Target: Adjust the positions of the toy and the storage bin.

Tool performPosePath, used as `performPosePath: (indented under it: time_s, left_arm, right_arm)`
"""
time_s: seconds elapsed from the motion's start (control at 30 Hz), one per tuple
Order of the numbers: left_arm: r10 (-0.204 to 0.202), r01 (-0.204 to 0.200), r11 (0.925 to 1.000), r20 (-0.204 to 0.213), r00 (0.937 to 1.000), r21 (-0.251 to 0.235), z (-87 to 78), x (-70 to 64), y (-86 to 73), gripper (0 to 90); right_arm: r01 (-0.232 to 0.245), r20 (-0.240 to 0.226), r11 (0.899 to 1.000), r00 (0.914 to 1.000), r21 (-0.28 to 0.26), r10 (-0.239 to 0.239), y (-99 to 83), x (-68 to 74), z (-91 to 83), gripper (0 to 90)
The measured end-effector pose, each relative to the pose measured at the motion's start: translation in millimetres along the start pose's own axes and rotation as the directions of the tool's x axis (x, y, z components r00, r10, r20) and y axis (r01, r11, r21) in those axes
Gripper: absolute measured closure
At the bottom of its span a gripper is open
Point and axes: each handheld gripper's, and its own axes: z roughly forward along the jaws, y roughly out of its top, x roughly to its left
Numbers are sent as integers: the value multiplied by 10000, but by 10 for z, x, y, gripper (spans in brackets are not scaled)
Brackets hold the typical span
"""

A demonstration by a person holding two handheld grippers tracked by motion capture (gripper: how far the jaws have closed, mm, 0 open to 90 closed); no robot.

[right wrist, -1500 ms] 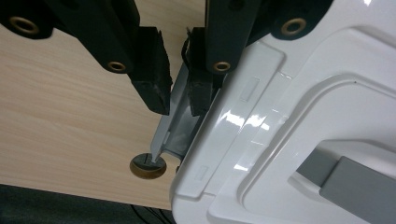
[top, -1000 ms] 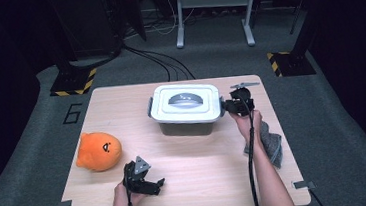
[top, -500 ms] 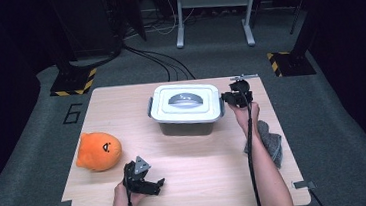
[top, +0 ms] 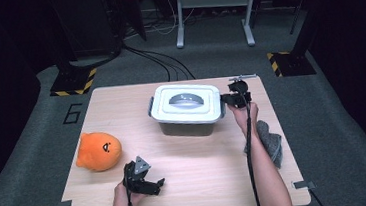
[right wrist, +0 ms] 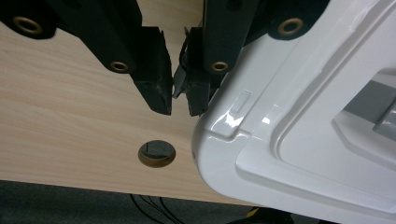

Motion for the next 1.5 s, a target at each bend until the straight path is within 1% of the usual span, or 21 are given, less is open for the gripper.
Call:
performPosePath:
  time_s: [0.1,0.13,0.27,0.37,0.63,0.83,0.93,0.97,1.0,1.1,1.13,1.17,1.2,1.23,1.27,1.3,1.33,1.37,1.4,1.43,1.5]
  left_arm:
    - [10,-10,10000,10,10000,23,-2,2,1,2]
    - [-8,8,10000,3,10000,-1,0,-1,0,2]
    - [-1,1,10000,14,10000,23,-1,1,1,2]
    - [3,-3,10000,26,10000,31,-2,2,1,2]
    - [9,-9,10000,26,10000,33,-2,2,1,2]
    - [9,-9,10000,3,10000,20,-1,1,1,2]
    - [7,-7,10000,-2,10000,14,-1,1,1,2]
    - [13,-13,10000,24,10000,36,-3,2,1,2]
    - [11,-11,10000,27,10000,36,-3,2,2,2]
    - [8,-8,10000,25,10000,33,-2,2,1,2]
    - [6,-6,10000,24,10000,31,-2,2,2,2]
    - [10,-10,10000,24,10000,35,-2,2,2,2]
    - [-2,2,10000,0,10000,-4,1,0,0,2]
    - [8,-8,10000,25,10000,31,-2,2,1,2]
    - [7,-7,10000,16,10000,31,-2,2,2,2]
    - [8,-8,10000,14,10000,24,-1,1,1,2]
    - [10,-10,10000,25,10000,34,-2,2,2,2]
    - [2,-2,10000,-2,10000,-5,1,0,0,2]
    - [8,-9,10000,26,10000,33,-2,2,2,2]
    - [16,-16,10000,19,10000,42,-3,2,2,2]
    - [11,-12,10000,26,10000,32,-2,2,2,2]
  right_arm:
    - [29,101,10000,9999,-6,-29,-44,-4,-55,795]
    - [-113,68,9999,9999,26,112,-60,4,-79,793]
    - [-72,141,10000,9999,-2,72,-134,-9,-164,785]
    - [-219,97,9998,9997,-13,219,-188,-10,-229,782]
    - [-296,193,9996,9994,25,295,-316,11,-396,777]
    - [-167,373,9998,9992,48,165,-397,47,-507,775]
    - [-224,358,9997,9991,50,222,-435,61,-550,774]
    - [-315,409,9995,9987,12,314,-445,71,-560,773]
    - [-220,486,9997,9986,66,216,-455,75,-576,774]
    - [-126,528,9999,9985,-22,127,-494,107,-606,776]
    - [-181,516,9998,9985,-93,186,-503,111,-609,772]
    - [-103,423,9999,9990,-69,106,-508,97,-619,759]
    - [-64,406,10000,9992,-54,66,-508,85,-627,696]
    - [-12,501,10000,9987,-46,15,-505,79,-632,637]
    - [105,511,9999,9986,98,-110,-503,54,-648,566]
    - [117,405,9999,9991,98,-121,-499,42,-661,522]
    - [182,301,9998,9994,-56,-180,-494,35,-693,475]
    - [310,379,9995,9988,-86,-307,-490,26,-715,442]
    - [517,244,9985,9984,-189,-512,-475,25,-752,414]
    - [622,148,9975,9980,-342,-617,-464,32,-782,381]
    - [864,20,9952,9963,-448,-864,-431,59,-813,323]
